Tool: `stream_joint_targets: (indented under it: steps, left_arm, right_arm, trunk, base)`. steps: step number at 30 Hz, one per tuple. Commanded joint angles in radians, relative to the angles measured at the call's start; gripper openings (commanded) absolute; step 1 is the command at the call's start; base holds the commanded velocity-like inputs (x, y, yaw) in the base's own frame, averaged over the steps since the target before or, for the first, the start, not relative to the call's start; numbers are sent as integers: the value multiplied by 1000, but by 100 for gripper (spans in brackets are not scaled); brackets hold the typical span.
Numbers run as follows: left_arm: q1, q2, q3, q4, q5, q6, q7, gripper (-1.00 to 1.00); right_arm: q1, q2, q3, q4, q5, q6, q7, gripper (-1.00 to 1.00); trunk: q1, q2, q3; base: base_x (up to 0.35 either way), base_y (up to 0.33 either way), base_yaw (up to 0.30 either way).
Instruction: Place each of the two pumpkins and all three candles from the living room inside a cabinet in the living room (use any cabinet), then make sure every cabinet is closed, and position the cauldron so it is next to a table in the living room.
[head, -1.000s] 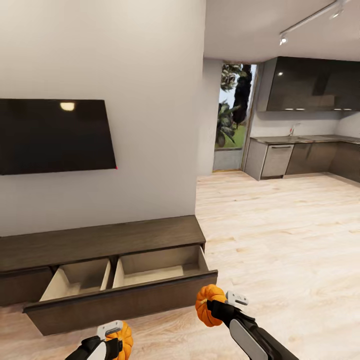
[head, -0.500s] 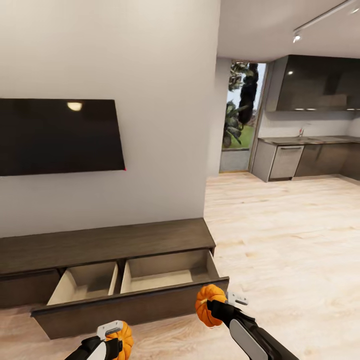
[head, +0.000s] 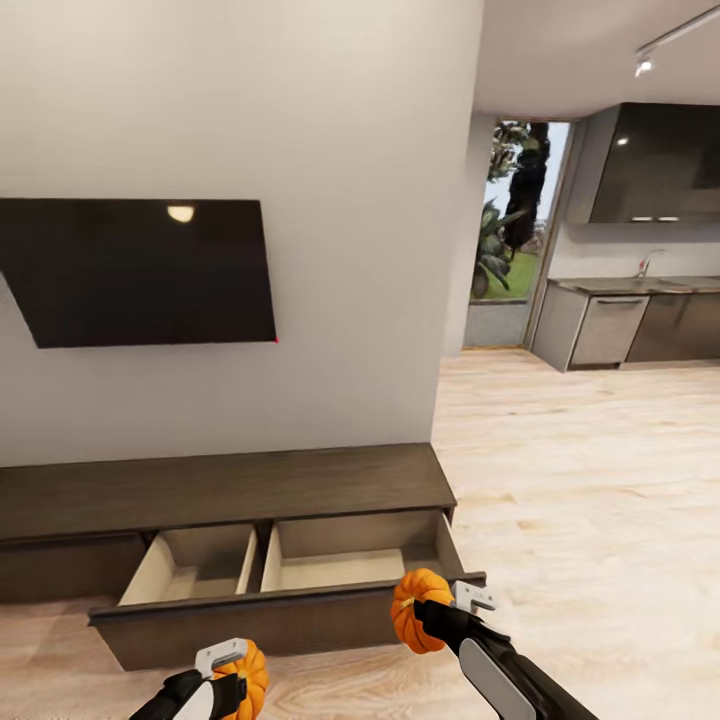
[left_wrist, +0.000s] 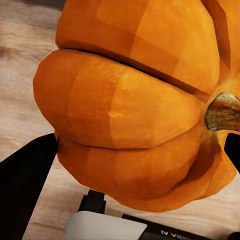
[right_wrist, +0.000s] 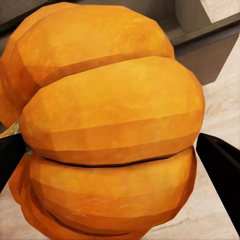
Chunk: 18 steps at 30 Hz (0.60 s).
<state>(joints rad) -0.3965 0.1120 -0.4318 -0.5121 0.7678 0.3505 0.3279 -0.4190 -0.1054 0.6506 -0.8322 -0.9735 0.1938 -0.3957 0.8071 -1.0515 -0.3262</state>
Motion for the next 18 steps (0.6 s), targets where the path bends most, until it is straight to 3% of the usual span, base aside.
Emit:
stream_joint_targets:
  steps: [1, 18]
  left_arm:
    - [-1, 2, -11, -3, 10, 2, 10, -100]
    - [-1, 3, -9, -3, 12, 4, 9, -100]
  right_arm:
    - [-1, -2, 4, -2, -5, 2, -8, -100]
    - [-1, -1, 2, -2, -5, 1, -9, -100]
  trunk:
    - [-4, 6, 2]
    - [-69, 125, 55]
  base:
    - [2, 0, 46]
    - [0, 0, 5]
